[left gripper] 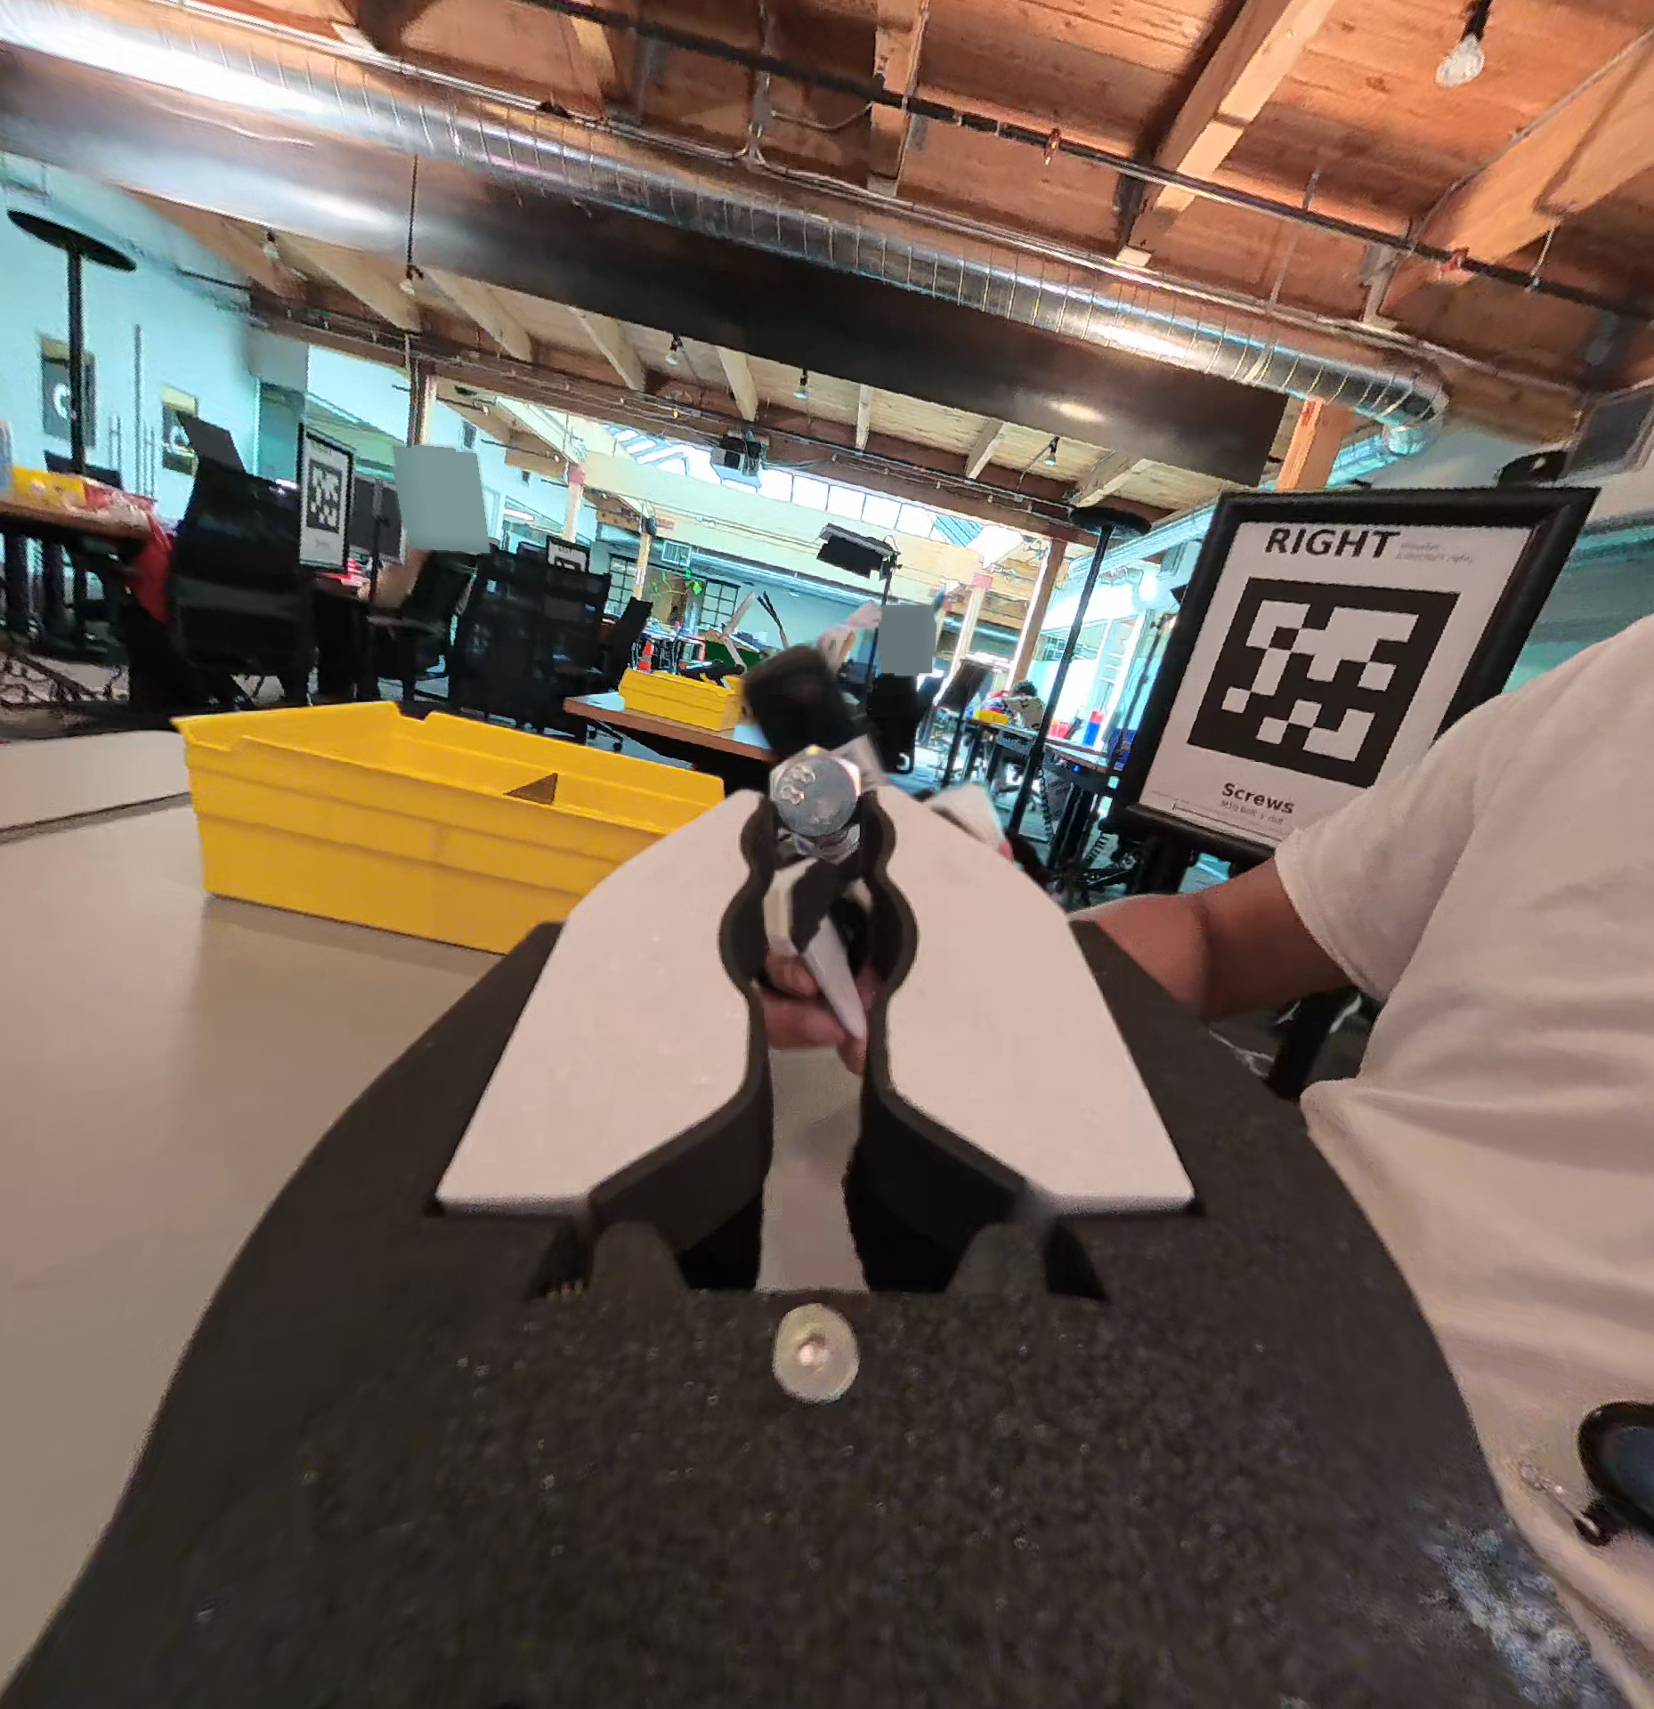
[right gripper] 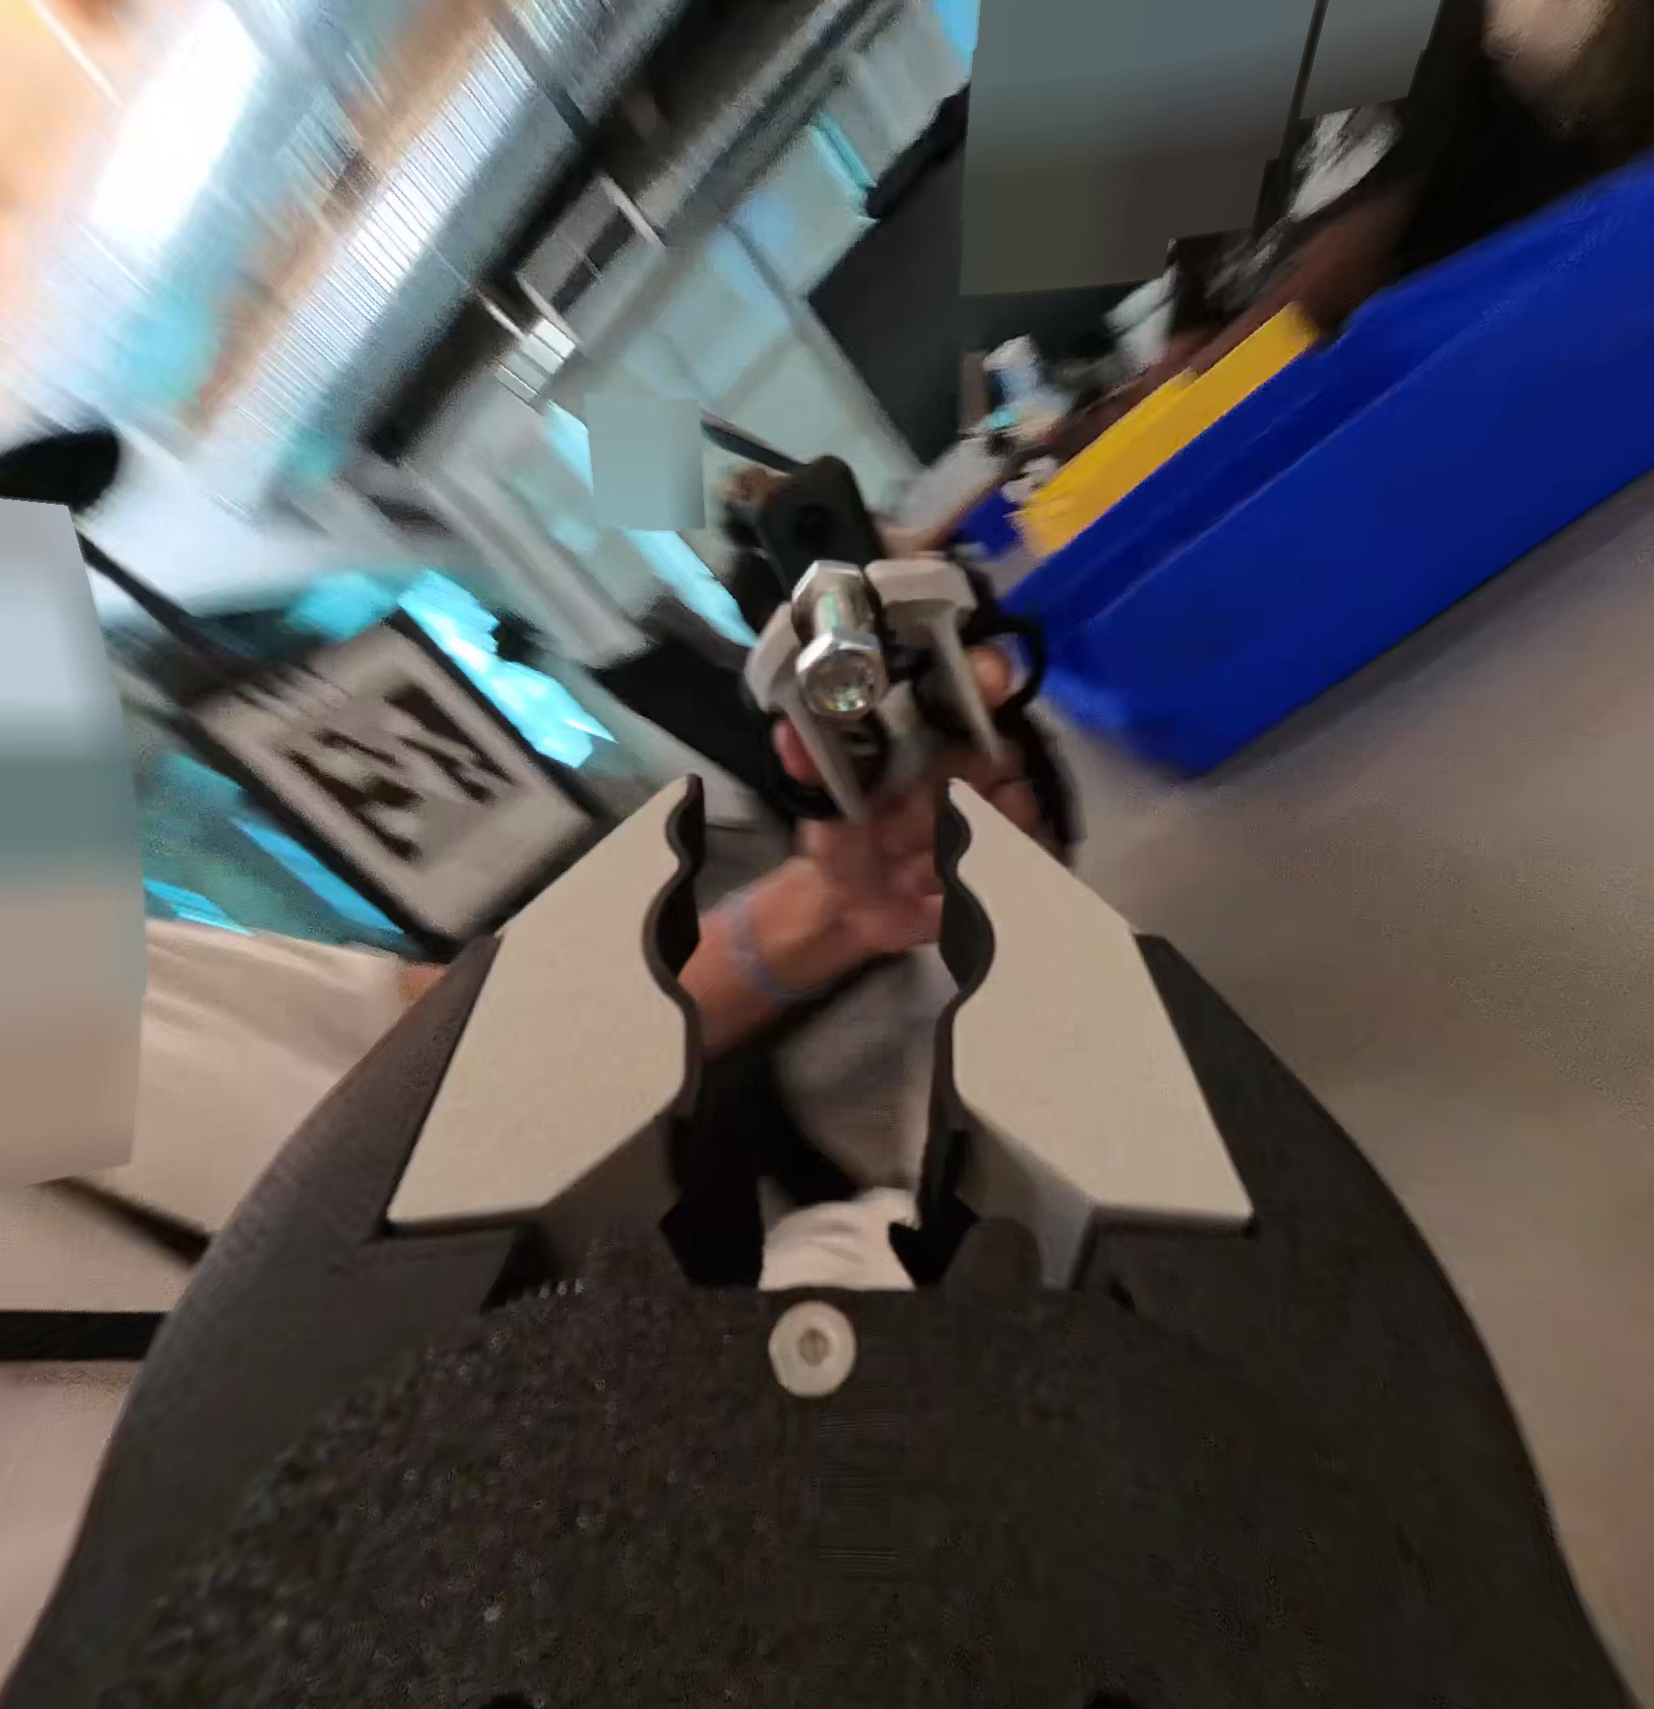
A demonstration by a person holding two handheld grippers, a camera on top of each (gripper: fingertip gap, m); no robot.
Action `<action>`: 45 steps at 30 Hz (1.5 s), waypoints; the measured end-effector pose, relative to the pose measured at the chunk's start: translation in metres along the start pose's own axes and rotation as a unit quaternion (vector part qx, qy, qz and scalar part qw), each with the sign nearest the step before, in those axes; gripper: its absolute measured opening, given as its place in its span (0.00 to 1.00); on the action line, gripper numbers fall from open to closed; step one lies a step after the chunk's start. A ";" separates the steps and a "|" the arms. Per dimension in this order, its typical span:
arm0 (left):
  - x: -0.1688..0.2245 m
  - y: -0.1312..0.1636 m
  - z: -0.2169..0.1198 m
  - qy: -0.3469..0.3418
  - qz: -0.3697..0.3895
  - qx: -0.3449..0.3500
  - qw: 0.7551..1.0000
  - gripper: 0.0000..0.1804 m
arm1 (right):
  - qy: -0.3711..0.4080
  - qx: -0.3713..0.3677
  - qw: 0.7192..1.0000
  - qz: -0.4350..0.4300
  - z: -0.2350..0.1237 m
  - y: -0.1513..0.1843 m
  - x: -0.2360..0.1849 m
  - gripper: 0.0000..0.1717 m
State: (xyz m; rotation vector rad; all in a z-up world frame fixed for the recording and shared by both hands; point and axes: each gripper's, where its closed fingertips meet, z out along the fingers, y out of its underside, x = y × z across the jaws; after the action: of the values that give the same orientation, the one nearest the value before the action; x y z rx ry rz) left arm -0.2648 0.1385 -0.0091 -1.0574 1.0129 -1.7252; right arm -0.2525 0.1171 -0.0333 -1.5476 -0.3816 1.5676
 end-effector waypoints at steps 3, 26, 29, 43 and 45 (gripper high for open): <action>0.005 0.004 0.002 0.007 0.024 -0.014 1.000 0.09 | -0.097 0.026 0.976 0.192 -0.002 -0.004 0.000 0.28; 0.010 0.017 0.015 0.044 -0.102 -0.022 0.994 0.09 | 0.281 -0.102 0.667 -0.682 -0.013 -0.015 -0.004 0.10; 0.005 0.024 0.016 0.044 -0.143 -0.036 0.988 0.09 | 0.333 -0.137 0.383 -0.851 -0.017 -0.010 0.001 0.10; -0.007 0.011 0.004 0.004 -0.085 -0.016 0.996 0.09 | 0.220 -0.031 0.831 -0.510 -0.009 -0.010 0.002 0.30; -0.008 0.009 0.002 -0.004 -0.056 -0.022 0.998 0.09 | 0.168 0.005 0.930 -0.327 -0.009 -0.013 0.009 0.29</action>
State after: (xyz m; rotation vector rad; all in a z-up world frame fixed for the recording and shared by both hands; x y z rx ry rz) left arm -0.2589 0.1426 -0.0189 -1.1680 1.0066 -1.7932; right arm -0.2378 0.1277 -0.0313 -1.4418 -0.6134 0.7731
